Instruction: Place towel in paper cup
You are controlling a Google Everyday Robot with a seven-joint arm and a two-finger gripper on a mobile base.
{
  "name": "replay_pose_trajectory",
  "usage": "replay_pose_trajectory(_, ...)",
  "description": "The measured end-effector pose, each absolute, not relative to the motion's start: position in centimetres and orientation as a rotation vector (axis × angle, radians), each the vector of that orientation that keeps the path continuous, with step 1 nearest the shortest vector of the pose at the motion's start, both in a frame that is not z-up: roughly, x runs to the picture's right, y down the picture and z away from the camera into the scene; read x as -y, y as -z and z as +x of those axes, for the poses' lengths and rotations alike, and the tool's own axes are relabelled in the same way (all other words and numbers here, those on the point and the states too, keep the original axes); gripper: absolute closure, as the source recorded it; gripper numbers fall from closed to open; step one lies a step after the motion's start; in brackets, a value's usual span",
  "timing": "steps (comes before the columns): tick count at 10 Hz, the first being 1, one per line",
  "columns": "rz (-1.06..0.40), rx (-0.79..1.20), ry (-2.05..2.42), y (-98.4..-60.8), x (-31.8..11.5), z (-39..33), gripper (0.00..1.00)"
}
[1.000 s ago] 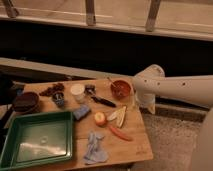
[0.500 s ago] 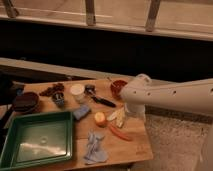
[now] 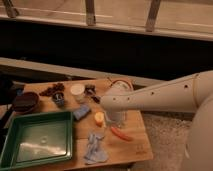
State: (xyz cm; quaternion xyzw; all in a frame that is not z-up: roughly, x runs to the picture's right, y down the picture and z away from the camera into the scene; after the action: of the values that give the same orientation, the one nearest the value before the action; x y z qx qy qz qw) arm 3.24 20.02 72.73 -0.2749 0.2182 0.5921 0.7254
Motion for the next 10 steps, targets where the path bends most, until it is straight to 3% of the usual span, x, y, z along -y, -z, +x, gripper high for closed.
replay_pose_trajectory(2,-0.657,-0.442,-1.213,-72.4,-21.0,-0.9,0.31)
replay_pose_trajectory(10,-0.710,-0.418,-1.145,-72.9,-23.1,-3.7,0.31)
